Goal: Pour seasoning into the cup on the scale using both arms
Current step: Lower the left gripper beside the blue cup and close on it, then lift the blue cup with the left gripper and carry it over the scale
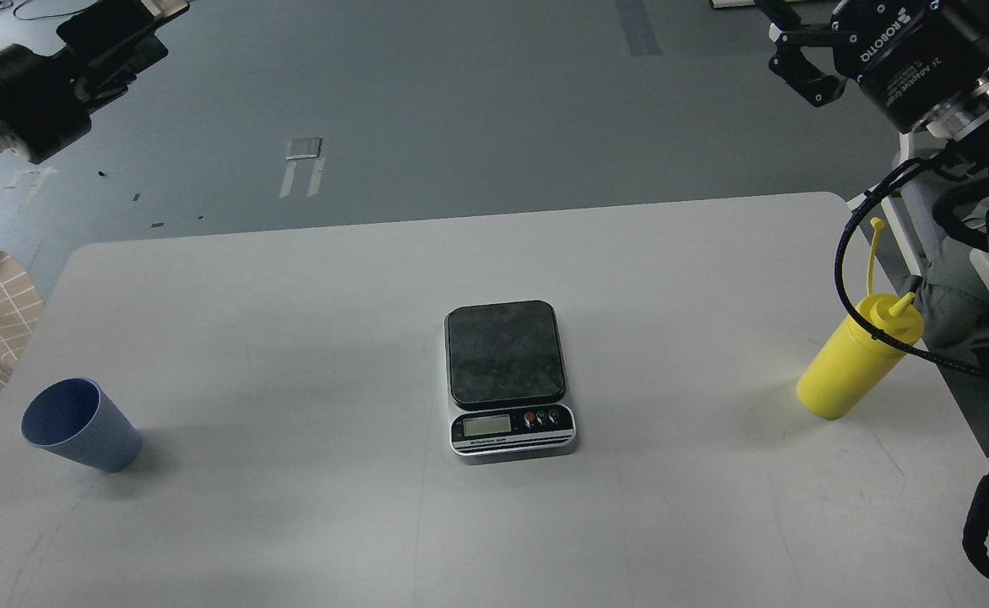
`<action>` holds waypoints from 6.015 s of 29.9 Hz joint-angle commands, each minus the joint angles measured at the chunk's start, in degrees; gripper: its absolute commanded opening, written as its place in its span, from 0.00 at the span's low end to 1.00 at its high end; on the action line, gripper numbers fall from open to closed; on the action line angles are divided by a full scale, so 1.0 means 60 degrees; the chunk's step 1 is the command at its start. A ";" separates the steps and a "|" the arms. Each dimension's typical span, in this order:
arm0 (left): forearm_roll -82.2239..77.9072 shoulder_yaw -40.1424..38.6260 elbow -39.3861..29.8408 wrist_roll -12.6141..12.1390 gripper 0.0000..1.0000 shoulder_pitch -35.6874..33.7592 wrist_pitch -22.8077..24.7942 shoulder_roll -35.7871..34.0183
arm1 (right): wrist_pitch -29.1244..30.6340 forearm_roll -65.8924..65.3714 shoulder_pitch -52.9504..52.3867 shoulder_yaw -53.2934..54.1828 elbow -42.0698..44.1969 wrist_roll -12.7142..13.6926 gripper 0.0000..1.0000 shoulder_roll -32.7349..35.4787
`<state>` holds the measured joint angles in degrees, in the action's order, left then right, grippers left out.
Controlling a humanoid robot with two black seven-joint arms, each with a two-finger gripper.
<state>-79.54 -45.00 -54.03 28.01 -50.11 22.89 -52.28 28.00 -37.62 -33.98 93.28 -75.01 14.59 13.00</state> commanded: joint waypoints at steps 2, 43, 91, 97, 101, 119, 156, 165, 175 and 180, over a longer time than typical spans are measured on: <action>-0.0220 0.0950 -0.0808 -0.0002 0.98 0.0354 -0.0460 -0.1786 | 0.0000 0.0000 0.0053 0.0113 0.0006 0.0000 1.00 0.0002; 0.1040 0.8452 -0.2832 -0.0002 0.98 0.2389 -0.5733 -0.4529 | 0.0000 -0.0059 0.0668 0.0626 -0.0213 -0.0015 1.00 -0.0057; 0.0366 0.7866 -0.1396 -0.0002 0.71 0.2771 -0.6071 -0.3298 | 0.0000 -0.0073 0.1899 0.1007 -0.1180 0.0000 1.00 0.0002; 0.0352 0.7881 -0.1367 -0.0002 0.52 0.2859 -0.6217 -0.3298 | 0.0000 -0.0073 0.1928 0.1007 -0.1166 -0.0015 1.00 0.0002; 0.0337 0.7895 -0.1367 -0.0002 0.43 0.2874 -0.6350 -0.3298 | 0.0000 -0.0073 0.1986 0.1021 -0.1180 0.0000 1.00 -0.0013; 0.0073 0.7837 -0.1367 -0.0002 0.00 0.3079 -0.6394 -0.3298 | 0.0000 -0.0073 0.2162 0.1124 -0.1210 -0.0015 1.00 -0.0027; -0.3091 0.7851 -0.1719 -0.0002 0.00 -0.1679 -0.4419 0.0669 | 0.0000 -0.0088 0.2631 0.1284 -0.1517 -0.0015 1.00 -0.0071; -0.3091 0.7851 -0.1674 -0.0002 0.00 -0.2736 -0.3173 0.1740 | 0.0000 -0.0088 0.2880 0.1490 -0.1591 -0.0015 1.00 -0.0057; -0.3076 0.7837 -0.1660 -0.0002 0.00 -0.2882 -0.2673 0.2796 | 0.0000 -0.0088 0.2997 0.1490 -0.1664 -0.0015 1.00 -0.0071; -0.3076 0.7851 -0.1119 -0.0002 0.00 -0.3102 -0.2556 0.3439 | 0.0000 -0.0088 0.3012 0.1490 -0.1752 -0.0015 1.00 -0.0057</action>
<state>-98.06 1.98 -62.71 28.00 -67.92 7.18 -33.93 28.00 -38.15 -16.00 102.22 -85.42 14.49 12.59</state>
